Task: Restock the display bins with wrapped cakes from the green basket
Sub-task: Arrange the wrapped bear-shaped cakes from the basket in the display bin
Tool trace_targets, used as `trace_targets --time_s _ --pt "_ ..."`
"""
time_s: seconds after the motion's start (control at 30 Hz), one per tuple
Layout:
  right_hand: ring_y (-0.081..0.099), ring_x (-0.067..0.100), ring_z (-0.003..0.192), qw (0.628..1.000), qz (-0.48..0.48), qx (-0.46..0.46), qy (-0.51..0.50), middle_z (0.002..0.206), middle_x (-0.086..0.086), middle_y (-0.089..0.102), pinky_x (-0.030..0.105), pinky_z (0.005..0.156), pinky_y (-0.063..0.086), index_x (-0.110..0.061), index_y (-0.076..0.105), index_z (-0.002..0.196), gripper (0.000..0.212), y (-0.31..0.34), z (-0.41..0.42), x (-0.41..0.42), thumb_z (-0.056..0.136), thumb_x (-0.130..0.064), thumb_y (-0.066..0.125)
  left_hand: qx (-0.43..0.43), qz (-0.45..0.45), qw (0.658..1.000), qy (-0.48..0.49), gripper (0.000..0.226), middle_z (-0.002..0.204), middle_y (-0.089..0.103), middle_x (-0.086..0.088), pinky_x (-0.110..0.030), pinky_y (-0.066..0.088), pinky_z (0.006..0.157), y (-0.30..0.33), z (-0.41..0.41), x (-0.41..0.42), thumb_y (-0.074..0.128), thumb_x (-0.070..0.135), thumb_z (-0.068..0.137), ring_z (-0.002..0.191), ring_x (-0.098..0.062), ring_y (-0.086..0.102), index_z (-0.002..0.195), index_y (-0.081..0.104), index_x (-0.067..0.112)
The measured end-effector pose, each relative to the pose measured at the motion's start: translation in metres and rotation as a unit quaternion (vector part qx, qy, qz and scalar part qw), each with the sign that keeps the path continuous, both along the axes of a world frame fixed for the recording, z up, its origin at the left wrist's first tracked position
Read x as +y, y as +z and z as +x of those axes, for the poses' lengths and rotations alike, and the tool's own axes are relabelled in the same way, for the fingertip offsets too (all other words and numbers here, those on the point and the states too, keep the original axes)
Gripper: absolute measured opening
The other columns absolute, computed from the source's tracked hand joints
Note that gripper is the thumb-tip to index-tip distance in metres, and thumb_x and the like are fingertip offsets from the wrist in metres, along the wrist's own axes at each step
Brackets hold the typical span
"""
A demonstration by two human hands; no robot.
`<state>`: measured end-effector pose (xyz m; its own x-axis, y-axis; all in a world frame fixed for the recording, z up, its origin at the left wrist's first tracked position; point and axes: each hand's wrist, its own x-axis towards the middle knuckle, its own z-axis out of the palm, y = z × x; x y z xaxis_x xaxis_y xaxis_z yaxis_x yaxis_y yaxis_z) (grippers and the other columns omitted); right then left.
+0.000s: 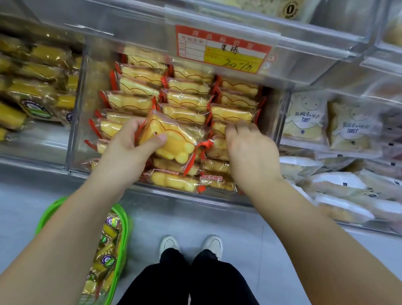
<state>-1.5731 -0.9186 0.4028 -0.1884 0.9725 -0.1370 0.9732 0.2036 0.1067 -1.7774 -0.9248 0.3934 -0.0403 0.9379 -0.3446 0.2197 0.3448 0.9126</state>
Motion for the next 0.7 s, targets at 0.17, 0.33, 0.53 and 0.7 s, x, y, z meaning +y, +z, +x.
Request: trace_targets --time_s 0.17,0.33,0.53,0.7 --pt "0.054 0.030 0.100 0.998 -0.024 0.032 -0.039 0.111 0.013 0.054 0.033 0.055 0.037 -0.004 0.049 0.117 0.043 0.002 -0.004 0.011 0.076 0.005 0.058 -0.030 0.060 0.997 -0.037 0.026 0.092 0.072 0.010 -0.021 0.050 0.076 0.014 0.000 -0.006 0.071 0.024 0.075 0.090 -0.010 0.067 0.092 0.059 0.039" --pt "0.061 0.024 0.096 0.942 -0.036 0.310 -0.128 0.104 0.006 0.064 0.028 0.074 0.046 -0.017 0.058 0.115 0.030 0.041 0.020 0.015 0.090 -0.005 0.047 -0.072 0.084 0.985 -0.134 0.035 0.092 0.069 0.011 -0.021 0.052 0.070 0.029 0.017 0.000 0.072 0.022 0.071 0.085 -0.007 0.066 0.091 0.051 0.042" --pt "0.058 0.000 0.089 0.869 -0.078 0.472 -0.130 0.094 -0.008 0.067 0.014 0.076 0.044 -0.028 0.062 0.102 0.028 0.071 0.032 -0.019 0.096 -0.042 0.039 0.078 0.133 0.948 -0.279 0.034 0.087 0.063 0.016 -0.030 0.051 0.069 0.023 0.056 0.014 0.070 0.018 0.076 0.080 -0.010 0.062 0.095 0.050 0.037" --pt "0.055 0.012 0.094 0.931 -0.066 0.353 -0.071 0.100 -0.001 0.064 0.024 0.082 0.043 -0.024 0.064 0.112 0.037 0.054 0.037 -0.031 0.080 -0.043 0.064 0.265 0.208 0.863 -0.377 0.039 0.099 0.065 0.007 -0.028 0.039 0.078 0.011 0.068 0.027 0.072 0.032 0.075 0.086 -0.013 0.056 0.111 0.055 0.028"
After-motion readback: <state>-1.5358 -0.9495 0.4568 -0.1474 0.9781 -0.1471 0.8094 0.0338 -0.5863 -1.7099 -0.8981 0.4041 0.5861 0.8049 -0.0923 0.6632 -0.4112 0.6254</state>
